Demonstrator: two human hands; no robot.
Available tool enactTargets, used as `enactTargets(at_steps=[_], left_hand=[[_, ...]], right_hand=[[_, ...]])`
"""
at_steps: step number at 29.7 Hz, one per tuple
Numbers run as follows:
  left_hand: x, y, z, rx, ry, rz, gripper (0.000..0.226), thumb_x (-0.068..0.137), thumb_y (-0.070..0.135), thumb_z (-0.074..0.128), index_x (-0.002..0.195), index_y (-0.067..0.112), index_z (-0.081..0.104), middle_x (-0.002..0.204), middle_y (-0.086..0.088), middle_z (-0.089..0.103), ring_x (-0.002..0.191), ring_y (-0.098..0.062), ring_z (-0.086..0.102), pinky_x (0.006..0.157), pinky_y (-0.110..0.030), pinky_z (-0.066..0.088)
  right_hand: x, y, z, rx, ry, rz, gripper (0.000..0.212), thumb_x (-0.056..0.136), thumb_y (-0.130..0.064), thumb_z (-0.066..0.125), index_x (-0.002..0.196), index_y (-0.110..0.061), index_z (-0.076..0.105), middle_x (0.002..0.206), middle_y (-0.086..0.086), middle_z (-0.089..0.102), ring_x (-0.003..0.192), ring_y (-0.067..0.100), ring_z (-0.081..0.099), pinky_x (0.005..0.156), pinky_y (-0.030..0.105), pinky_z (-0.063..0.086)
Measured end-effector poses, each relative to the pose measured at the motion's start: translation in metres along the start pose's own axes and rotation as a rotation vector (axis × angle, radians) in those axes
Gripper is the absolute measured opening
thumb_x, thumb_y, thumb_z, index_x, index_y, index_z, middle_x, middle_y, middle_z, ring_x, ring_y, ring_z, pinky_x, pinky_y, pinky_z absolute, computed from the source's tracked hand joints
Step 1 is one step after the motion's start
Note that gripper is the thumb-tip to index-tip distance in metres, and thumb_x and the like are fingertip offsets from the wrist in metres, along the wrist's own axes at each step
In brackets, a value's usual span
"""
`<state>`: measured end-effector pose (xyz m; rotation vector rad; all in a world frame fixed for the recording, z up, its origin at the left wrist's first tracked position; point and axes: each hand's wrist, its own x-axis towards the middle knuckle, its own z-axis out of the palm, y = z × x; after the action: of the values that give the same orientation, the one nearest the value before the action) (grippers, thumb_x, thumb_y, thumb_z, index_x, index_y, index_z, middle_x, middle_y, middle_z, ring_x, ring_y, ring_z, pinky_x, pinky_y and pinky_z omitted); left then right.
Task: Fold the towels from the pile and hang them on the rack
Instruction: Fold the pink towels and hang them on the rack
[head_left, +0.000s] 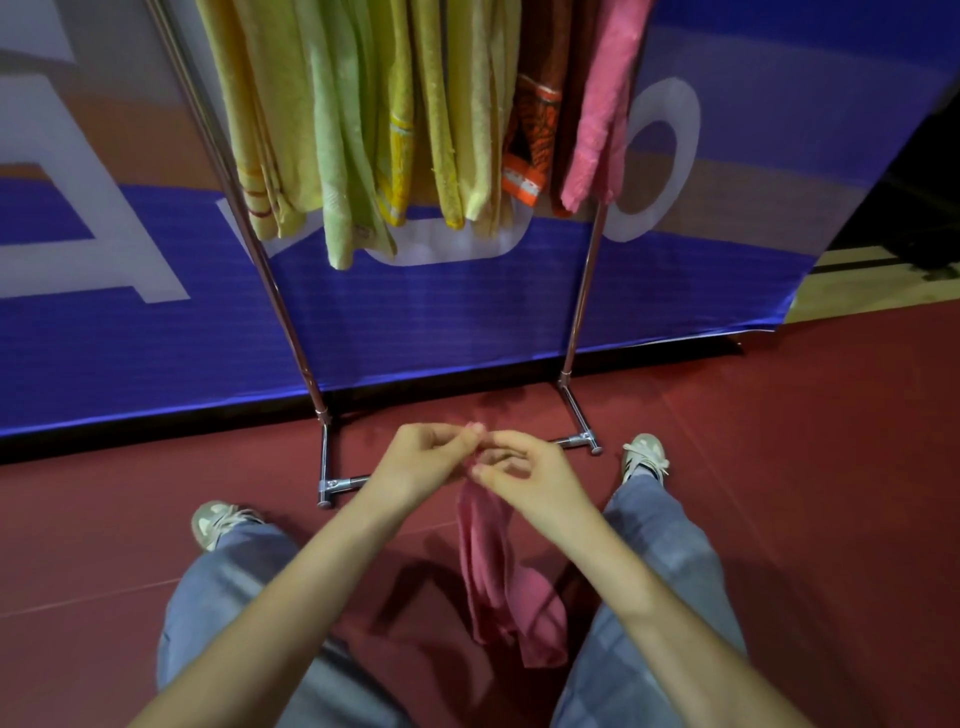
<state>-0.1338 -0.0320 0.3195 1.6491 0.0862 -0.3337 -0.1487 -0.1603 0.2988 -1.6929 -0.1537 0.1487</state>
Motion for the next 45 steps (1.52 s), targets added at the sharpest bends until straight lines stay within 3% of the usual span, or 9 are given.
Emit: enactTargets(at_steps=[7,15,20,24,29,36,39,43,45], left_hand=[[-0.009,-0.013,-0.007,0.266,-0.067,0.204,0.03,0.084,-0.004,0.055,0.113,-0.001,0.059,0.1,-0.003,0.064,0.067,0.019,0.057,0.071,-0.002,0.045],[-0.027,-0.008,-0.013,0.649,-0.188,0.433,0.03,0.086,0.027,0.043,0.102,0.009,0.06,0.076,0.017,0.056,0.069,0.012,0.049,0.069,-0.009,0.036],[-0.033,0.001,-0.019,0.675,-0.202,0.449,0.037,0.084,0.031,0.039,0.1,0.005,0.058,0.092,-0.011,0.065,0.085,-0.021,0.057,0.083,-0.034,0.043],[-0.039,0.009,-0.027,0.681,-0.179,0.467,0.035,0.084,0.03,0.038,0.101,0.007,0.058,0.094,-0.004,0.064,0.085,-0.007,0.055,0.081,-0.017,0.04],[-0.036,0.003,-0.045,0.713,-0.057,0.41,0.015,0.089,0.029,0.039,0.089,0.02,0.051,0.081,0.008,0.054,0.075,0.0,0.05,0.071,-0.017,0.035],[-0.032,0.029,-0.046,0.662,0.205,0.482,0.013,0.094,0.014,0.042,0.096,0.008,0.053,0.08,-0.002,0.054,0.077,-0.015,0.052,0.066,-0.023,0.032],[-0.039,0.066,-0.054,0.58,0.353,0.597,0.009,0.094,0.014,0.041,0.094,0.015,0.051,0.07,0.009,0.05,0.062,0.008,0.049,0.06,-0.009,0.035],[-0.034,0.087,-0.068,0.479,0.407,0.611,0.018,0.095,0.016,0.041,0.103,0.012,0.056,0.077,0.012,0.054,0.077,-0.007,0.052,0.074,-0.023,0.043],[-0.026,0.08,-0.07,0.473,0.38,0.499,0.019,0.095,0.016,0.041,0.103,0.012,0.057,0.078,0.011,0.056,0.082,-0.015,0.056,0.08,-0.029,0.045]], right_hand=[[-0.016,0.003,-0.006,0.035,-0.137,0.04,0.036,0.08,0.016,0.052,0.103,-0.012,0.054,0.084,-0.001,0.057,0.061,-0.007,0.058,0.07,0.007,0.047],[-0.023,-0.011,-0.03,-0.113,-0.257,0.072,0.027,0.085,0.002,0.055,0.09,-0.024,0.051,0.048,-0.006,0.052,0.038,0.006,0.053,0.049,0.018,0.044],[-0.02,-0.016,-0.046,-0.365,-0.446,0.167,0.012,0.086,-0.02,0.06,0.078,-0.024,0.052,0.036,-0.003,0.047,0.027,0.007,0.043,0.039,0.018,0.035],[-0.018,-0.004,-0.058,-0.553,-0.548,0.274,0.03,0.086,-0.029,0.06,0.061,-0.021,0.045,0.031,-0.005,0.048,0.028,0.007,0.045,0.041,0.02,0.037],[-0.02,0.022,-0.081,-0.575,-0.361,0.251,0.029,0.087,-0.025,0.059,0.061,-0.021,0.046,0.051,-0.006,0.056,0.047,0.009,0.055,0.049,0.021,0.042],[0.007,-0.046,-0.089,-0.452,0.168,-0.251,0.038,0.07,-0.043,0.057,0.068,-0.005,0.059,0.064,0.021,0.054,0.063,0.012,0.045,0.058,0.026,0.036],[0.011,-0.097,-0.087,-0.331,0.245,-0.443,0.003,0.077,-0.019,0.061,0.074,-0.018,0.06,0.063,-0.006,0.061,0.06,-0.004,0.05,0.06,0.009,0.039],[0.032,-0.123,-0.087,-0.25,0.257,-0.444,0.016,0.08,-0.012,0.063,0.085,-0.026,0.059,0.06,0.011,0.055,0.055,0.009,0.045,0.055,0.012,0.036],[0.044,-0.113,-0.082,-0.327,0.237,-0.349,0.011,0.081,-0.01,0.065,0.087,-0.019,0.061,0.052,0.001,0.059,0.05,0.001,0.049,0.055,0.01,0.038]])
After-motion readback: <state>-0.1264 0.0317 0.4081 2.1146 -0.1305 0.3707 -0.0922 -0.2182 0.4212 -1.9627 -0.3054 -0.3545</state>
